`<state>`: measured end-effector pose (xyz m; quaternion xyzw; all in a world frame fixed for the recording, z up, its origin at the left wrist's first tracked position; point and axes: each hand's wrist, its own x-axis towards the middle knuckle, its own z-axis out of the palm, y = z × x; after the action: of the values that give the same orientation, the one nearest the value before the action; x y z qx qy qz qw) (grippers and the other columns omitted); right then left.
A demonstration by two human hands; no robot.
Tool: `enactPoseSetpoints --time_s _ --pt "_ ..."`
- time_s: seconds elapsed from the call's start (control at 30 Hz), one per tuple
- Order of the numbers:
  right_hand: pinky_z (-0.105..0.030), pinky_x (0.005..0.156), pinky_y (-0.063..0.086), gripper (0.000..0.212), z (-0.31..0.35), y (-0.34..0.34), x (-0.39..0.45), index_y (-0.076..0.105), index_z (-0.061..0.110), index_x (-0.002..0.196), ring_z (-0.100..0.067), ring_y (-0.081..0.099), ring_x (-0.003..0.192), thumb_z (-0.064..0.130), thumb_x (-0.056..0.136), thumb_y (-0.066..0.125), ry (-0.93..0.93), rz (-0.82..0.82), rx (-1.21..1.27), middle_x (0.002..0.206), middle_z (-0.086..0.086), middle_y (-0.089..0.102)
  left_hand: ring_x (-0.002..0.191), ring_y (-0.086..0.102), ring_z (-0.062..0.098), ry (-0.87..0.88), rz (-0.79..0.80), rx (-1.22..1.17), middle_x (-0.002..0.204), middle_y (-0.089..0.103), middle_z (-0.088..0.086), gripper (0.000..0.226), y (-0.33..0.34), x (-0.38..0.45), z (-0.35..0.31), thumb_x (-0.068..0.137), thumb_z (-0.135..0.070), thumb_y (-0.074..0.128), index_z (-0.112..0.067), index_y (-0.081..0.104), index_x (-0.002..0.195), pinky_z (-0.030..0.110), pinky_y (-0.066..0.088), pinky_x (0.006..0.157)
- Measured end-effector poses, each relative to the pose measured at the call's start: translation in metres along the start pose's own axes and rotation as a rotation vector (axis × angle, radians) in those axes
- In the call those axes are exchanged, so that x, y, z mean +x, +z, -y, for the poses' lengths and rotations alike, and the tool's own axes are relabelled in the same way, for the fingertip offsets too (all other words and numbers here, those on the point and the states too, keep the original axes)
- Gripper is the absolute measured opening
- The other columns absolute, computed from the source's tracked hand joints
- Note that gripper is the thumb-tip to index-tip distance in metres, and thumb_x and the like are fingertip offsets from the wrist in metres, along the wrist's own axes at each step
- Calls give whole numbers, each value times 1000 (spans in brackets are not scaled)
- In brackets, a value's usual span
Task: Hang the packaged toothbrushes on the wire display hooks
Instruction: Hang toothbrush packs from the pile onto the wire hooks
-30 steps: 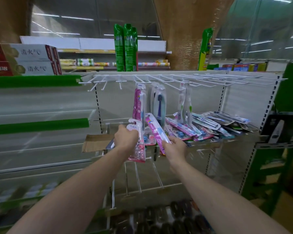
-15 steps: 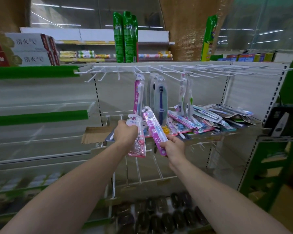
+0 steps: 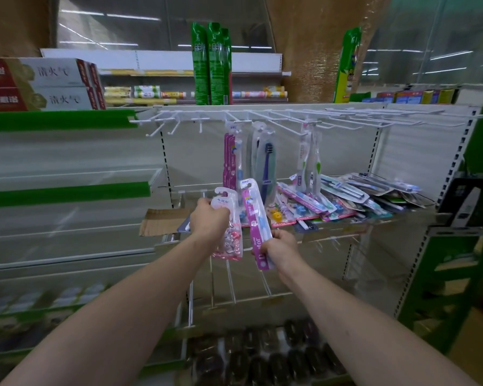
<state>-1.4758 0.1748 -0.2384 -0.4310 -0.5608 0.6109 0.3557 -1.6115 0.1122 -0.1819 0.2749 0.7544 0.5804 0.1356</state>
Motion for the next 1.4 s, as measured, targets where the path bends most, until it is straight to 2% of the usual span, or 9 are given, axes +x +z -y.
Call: enactPoseSetpoints --time_s 0.07,0.13,0.3,0.43,0.5,0.63,0.9,1.1,1.4 --pt "-30 51 56 32 4 1 -2 58 8 109 -23 70 78 -11 84 57 -21 7 -8 102 -15 67 85 65 27 6 -8 -7 97 63 6 21 -3 0 -2 87 -12 52 -16 55 107 38 56 69" --pt "-26 49 52 33 9 2 -2 59 10 110 -20 71 76 -11 85 58 -71 5 -4 101 -11 68 84 66 29 18 -10 -12 96 65 7 15 -5 0 -3 87 -12 52 -19 56 100 41 58 71" --pt "-27 54 55 28 26 10 -1 60 13 111 -16 73 77 -3 89 68 -173 45 25 95 -6 72 71 61 20 69 -78 -51 91 65 4 19 -13 2 -11 89 -9 52 -19 58 105 32 49 56" --pt "-27 55 57 32 39 13 5 60 15 105 -15 74 74 -9 86 69 -240 62 30 90 -4 74 70 56 18 72 -123 -51 92 65 6 26 -20 9 -17 88 -7 52 -14 58 113 33 46 58" --pt "-28 59 59 35 44 15 8 59 13 109 -15 75 77 -10 85 69 -251 85 22 93 -4 75 71 56 19 72 -126 -38 91 64 7 20 -23 13 -18 88 -7 51 -13 59 105 33 46 59" --pt "-42 71 63 36 52 18 18 59 8 113 -21 76 84 -10 84 69 -288 98 37 98 -8 76 73 59 24 76 -128 -27 92 66 8 15 -25 20 -21 86 -8 52 -22 54 89 36 49 61" --pt "-51 75 63 32 67 21 37 63 8 111 -24 76 86 -10 83 65 -313 98 41 97 -9 76 70 57 18 72 -135 13 84 61 2 10 -24 21 -28 89 -10 54 -19 55 92 30 42 53" --pt "-39 69 64 24 62 19 44 64 5 110 -20 77 84 -7 89 64 -281 122 85 96 -8 76 82 69 28 52 -95 -31 92 68 5 17 -23 30 -27 84 -10 54 -26 55 87 44 58 70" --pt "-36 63 62 28 63 12 50 64 6 107 -23 77 82 -14 88 60 -260 149 173 95 -10 75 76 67 27 39 -115 -62 89 70 5 21 -17 41 -23 84 -7 54 -25 60 95 38 53 61"
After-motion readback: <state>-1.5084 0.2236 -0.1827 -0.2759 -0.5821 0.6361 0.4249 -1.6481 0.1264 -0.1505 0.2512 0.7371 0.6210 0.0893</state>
